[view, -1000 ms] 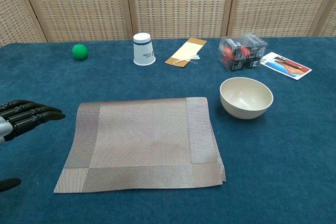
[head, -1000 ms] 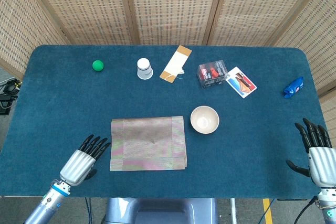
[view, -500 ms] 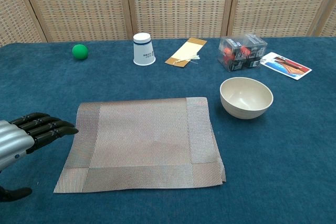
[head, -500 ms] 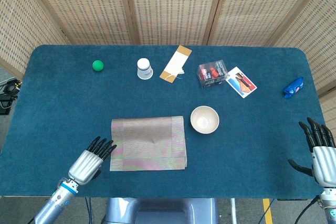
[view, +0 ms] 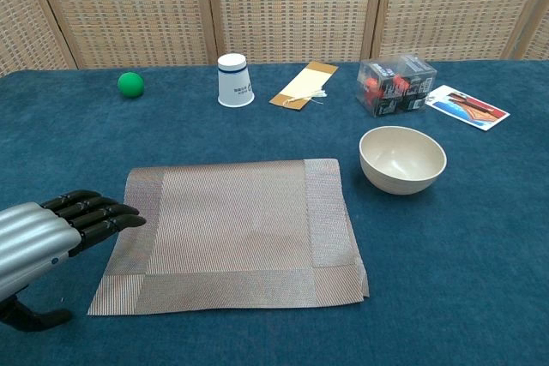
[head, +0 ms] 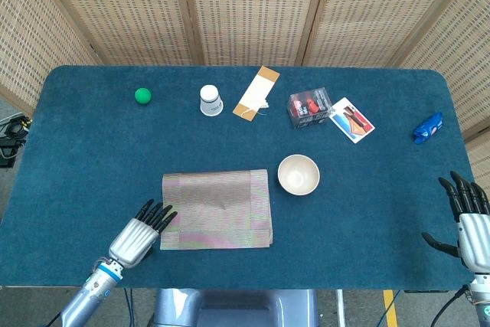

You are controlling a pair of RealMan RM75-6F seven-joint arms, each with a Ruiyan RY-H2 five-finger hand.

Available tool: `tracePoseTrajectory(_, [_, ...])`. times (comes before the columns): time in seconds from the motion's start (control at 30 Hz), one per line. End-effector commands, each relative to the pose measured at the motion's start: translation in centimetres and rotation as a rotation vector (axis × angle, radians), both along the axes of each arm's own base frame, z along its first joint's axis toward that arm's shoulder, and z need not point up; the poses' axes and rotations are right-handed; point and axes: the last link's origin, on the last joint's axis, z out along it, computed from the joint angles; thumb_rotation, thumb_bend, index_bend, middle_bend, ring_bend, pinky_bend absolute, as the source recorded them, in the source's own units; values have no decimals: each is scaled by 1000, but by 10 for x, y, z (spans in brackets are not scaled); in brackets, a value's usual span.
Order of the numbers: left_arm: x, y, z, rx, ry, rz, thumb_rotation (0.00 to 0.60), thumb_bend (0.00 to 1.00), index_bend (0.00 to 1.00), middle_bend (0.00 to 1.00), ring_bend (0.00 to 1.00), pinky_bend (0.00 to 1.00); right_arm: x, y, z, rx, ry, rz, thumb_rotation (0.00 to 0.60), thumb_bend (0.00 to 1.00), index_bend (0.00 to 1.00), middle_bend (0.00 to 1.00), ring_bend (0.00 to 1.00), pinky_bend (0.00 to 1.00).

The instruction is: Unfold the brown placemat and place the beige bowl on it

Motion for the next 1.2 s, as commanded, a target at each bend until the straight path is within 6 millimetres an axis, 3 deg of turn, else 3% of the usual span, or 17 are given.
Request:
tracePoseTrajectory(0.03, [3,1,-4,-5,4,-4,600,242,0,0,0,0,0,0,0,2,0,0,600,86,74,0,0,0])
tracePoseTrajectory(0.47, [18,-3,-14,-14,-9,-37,600,264,0,0,0,0,1,1,-5,26,8,0,600,83,72,0,0,0])
tracePoseTrajectory(0.67, [23,-5,-19,-21,-18,-47,600,459,1,0,0,0,1,1,-6,33,7,-7,600,82,72,0,0,0])
tracePoseTrajectory(1.2, [25,-6,-20,12,-62,-67,600,468,120,0,0,0,1,2,-7,46,0,-16,600,80,71,0,0,0])
